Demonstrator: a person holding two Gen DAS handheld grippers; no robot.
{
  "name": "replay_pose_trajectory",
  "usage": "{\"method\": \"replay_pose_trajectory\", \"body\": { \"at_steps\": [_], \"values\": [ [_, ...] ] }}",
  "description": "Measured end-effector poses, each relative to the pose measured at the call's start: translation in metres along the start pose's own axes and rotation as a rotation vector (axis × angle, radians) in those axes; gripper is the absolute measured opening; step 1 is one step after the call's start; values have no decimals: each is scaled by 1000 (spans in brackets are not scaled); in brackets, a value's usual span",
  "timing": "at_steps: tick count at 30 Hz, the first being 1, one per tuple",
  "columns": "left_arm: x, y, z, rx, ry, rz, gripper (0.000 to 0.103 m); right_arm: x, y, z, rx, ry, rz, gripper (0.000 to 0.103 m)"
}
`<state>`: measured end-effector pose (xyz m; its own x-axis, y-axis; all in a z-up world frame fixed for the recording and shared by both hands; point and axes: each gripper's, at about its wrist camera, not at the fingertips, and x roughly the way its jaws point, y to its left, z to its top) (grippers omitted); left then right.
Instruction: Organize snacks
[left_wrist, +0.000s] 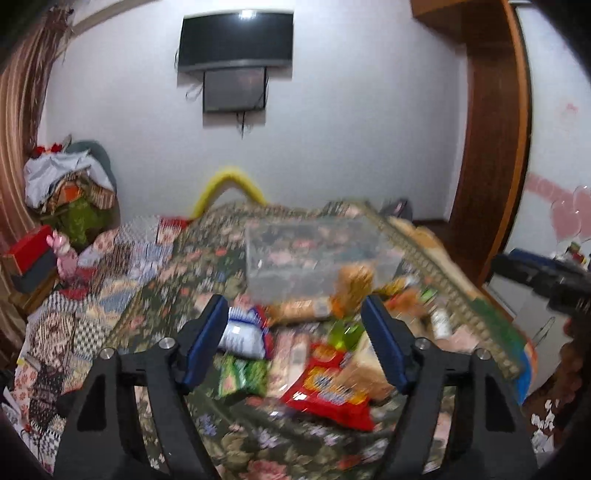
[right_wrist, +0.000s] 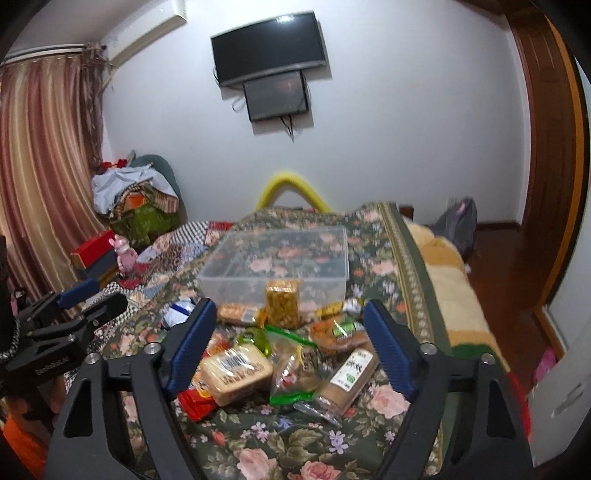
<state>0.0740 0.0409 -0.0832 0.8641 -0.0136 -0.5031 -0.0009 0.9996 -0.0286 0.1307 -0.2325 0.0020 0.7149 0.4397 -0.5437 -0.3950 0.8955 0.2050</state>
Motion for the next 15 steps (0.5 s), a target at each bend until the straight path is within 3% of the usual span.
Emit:
{"method": "replay_pose_trajectory", "body": {
  "at_steps": [6,15],
  "values": [
    [42,29,-22,-40,124,18,67,30,-21,-13,53,113,-17,60],
    [99,65,-52,-92,268,45,64,64,-51,-36,95,258,-69,54]
  ]
}}
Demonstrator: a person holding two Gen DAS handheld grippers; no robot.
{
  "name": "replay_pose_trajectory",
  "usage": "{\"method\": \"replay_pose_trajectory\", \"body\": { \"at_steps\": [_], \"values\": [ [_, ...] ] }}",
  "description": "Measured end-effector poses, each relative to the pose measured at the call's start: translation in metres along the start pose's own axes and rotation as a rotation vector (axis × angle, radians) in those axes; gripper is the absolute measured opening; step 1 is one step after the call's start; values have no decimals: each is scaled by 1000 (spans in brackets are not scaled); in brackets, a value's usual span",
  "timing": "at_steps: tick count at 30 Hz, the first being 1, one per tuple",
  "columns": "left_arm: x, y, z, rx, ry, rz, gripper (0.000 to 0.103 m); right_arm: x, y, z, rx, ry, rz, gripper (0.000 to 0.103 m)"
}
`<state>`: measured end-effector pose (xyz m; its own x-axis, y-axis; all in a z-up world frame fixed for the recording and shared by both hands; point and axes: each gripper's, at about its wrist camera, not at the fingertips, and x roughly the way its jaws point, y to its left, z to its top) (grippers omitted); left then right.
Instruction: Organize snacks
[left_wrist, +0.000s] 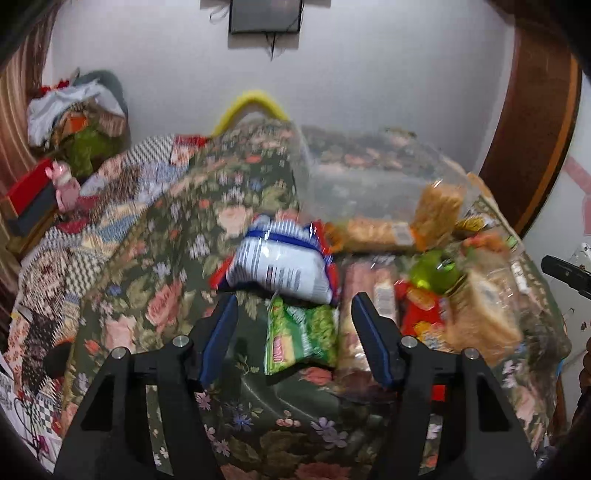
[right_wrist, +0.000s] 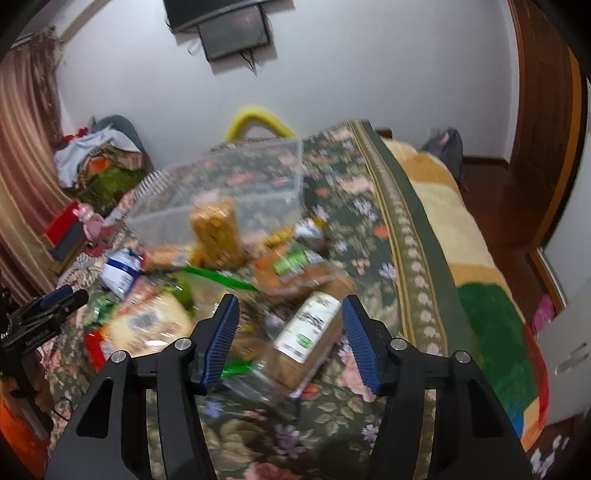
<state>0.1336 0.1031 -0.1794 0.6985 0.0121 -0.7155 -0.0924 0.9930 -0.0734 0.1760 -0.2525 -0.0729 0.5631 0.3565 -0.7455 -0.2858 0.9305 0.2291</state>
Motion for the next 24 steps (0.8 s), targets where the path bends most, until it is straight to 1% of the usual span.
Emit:
{"method": "replay_pose_trajectory", "body": {
  "at_steps": [4,7,11,13,14,16,17,18,19,20,22,23,24],
  "values": [
    [23,5,-10,-18,59,-2,64,14,-9,-5,16,55,-14,54],
    [35,5,-15,-23,91,-16,64,23,-11,-8,21,88,-9,54],
    [41,7,-17,-36,98,-45,63,39,-8,-9,12,127,4,54],
    [44,9,-17,-46,101,-63,62,46,-7,-9,6,142,-10,57],
    [45,9,-16,-45,100,-68,60,48,-6,-9,3,143,-13,57],
    [48,8,-15,-40,97,-78,52,52,-8,-9,14,158,-12,57],
    [49,8,-15,-39,101,-86,41,54,-9,-9,23,161,-8,57],
    [50,6,-15,-36,105,-91,38,56,-11,-9,37,167,0,56],
    [50,5,-14,-32,103,-89,37,58,-14,-9,49,171,3,55],
    [50,3,-14,-25,101,-90,34,59,-13,-9,51,169,-1,54],
    [46,0,-15,-11,95,-81,33,58,-12,-9,40,164,-15,52],
    [44,-1,-15,-3,90,-76,30,57,-11,-10,36,161,-20,50],
    [41,-2,-14,6,85,-73,30,56,-11,-11,31,155,-27,47]
  ]
}}
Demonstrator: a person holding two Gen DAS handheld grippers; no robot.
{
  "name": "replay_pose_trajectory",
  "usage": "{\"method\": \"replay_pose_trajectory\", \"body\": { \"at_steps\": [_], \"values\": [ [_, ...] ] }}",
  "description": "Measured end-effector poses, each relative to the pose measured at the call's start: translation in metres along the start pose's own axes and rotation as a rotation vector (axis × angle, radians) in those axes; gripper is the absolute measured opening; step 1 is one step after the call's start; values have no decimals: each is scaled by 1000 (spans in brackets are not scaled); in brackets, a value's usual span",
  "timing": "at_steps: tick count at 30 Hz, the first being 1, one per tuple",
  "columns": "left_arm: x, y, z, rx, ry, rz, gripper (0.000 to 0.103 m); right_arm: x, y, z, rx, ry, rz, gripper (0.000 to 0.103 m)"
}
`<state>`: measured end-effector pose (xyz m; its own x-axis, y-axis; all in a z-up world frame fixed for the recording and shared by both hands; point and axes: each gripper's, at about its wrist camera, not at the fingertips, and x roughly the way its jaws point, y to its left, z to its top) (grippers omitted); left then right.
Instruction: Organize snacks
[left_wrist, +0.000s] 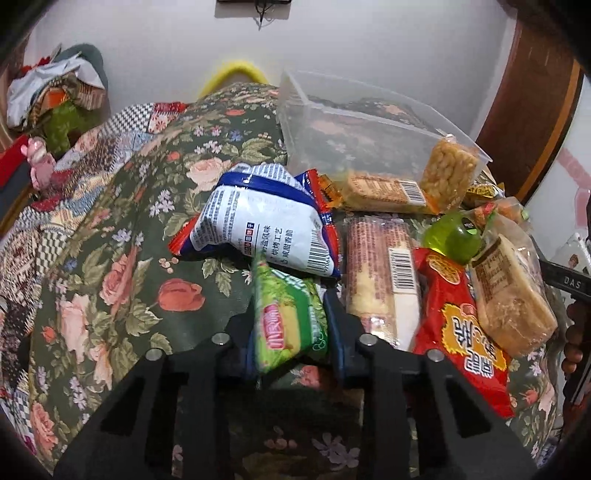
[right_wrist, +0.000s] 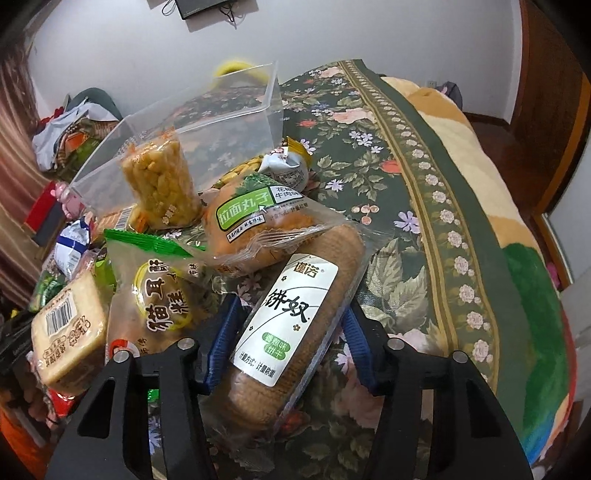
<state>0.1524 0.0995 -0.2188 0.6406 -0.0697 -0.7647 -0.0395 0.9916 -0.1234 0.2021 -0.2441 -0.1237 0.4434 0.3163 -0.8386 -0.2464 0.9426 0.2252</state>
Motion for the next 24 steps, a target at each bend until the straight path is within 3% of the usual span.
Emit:
{"method": "replay_pose_trajectory", "body": {
  "at_steps": [6,15,24],
  "values": [
    [-23,-5,2,24,-43,28,29,-9,-10,-3,18,-10,3,35],
    [-56,-14,20,53,-123,44,29,-37,-27,-5,47,-59,-32,34],
    [-80,-29,56,67,-210,22,29,-77,-17,22,-2,-191,-26,34]
  ]
}}
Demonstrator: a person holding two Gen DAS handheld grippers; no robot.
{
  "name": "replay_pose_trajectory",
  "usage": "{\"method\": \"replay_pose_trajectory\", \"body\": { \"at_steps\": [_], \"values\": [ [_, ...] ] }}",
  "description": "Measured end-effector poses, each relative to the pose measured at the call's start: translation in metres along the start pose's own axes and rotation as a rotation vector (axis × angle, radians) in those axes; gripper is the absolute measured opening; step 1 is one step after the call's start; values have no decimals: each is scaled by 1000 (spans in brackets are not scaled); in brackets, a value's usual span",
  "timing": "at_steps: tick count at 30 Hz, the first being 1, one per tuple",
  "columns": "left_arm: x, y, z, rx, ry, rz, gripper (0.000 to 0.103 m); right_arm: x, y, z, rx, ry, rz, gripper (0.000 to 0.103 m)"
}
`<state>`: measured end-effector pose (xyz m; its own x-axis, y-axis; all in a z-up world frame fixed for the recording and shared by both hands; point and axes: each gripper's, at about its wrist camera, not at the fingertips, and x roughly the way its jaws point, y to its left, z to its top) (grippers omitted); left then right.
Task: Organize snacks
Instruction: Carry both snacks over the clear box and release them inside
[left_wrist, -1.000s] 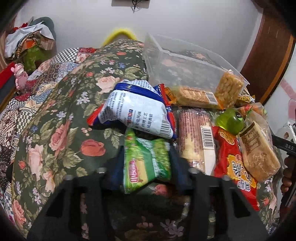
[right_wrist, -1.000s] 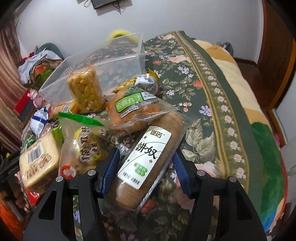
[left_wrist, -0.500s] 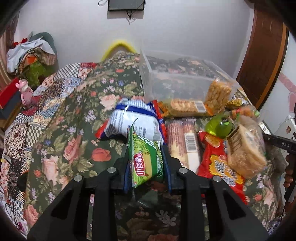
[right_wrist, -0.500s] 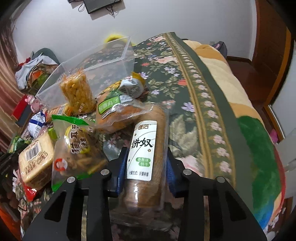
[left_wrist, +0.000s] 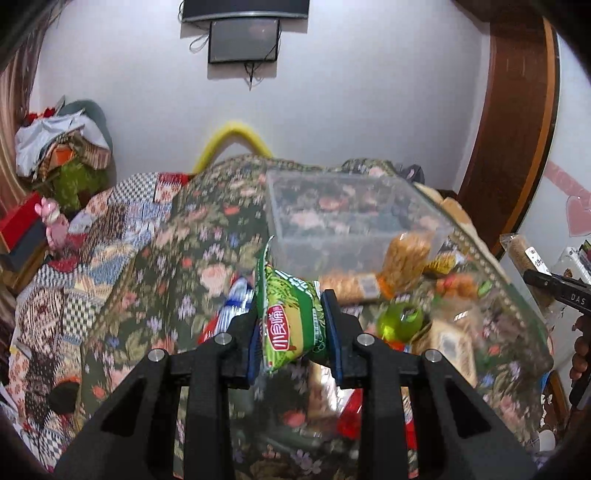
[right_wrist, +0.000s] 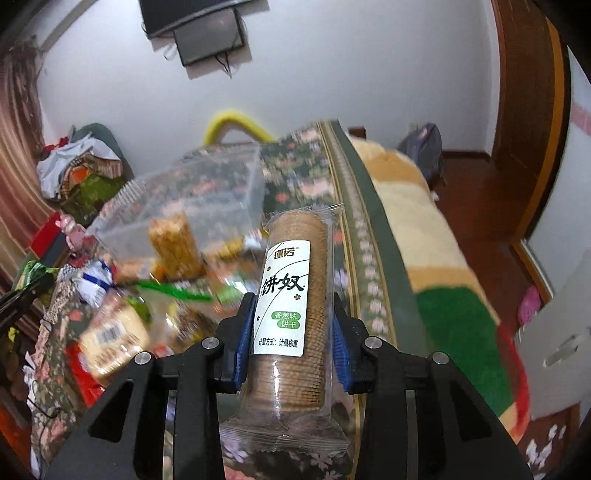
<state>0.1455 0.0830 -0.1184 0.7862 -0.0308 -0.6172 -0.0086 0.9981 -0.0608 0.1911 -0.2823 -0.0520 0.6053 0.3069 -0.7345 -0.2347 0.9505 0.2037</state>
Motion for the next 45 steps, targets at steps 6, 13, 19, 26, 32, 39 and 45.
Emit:
{"method": "replay_pose_trajectory", "body": {
  "at_steps": [6,13,19,26,32,39,45],
  "values": [
    [-3,-11,35,15,-59,-29,29,-6,18,26,-28,-72,42,34],
    [5,-25,69,38,-98,-40,29,1,37,56,-68,-136,83,34],
    [28,-32,93,36,-85,-65,29,17,52,75,-95,-160,109,34],
    [67,-32,111,33,-48,-59,29,46,65,90,-110,-140,135,34],
    [108,-32,112,46,18,-38,29,81,67,96,-123,-73,127,34],
    [154,-27,106,22,133,-63,29,121,73,106,-141,30,108,34],
    [177,-28,102,45,185,-54,29,142,86,103,-205,105,97,34]
  ]
}}
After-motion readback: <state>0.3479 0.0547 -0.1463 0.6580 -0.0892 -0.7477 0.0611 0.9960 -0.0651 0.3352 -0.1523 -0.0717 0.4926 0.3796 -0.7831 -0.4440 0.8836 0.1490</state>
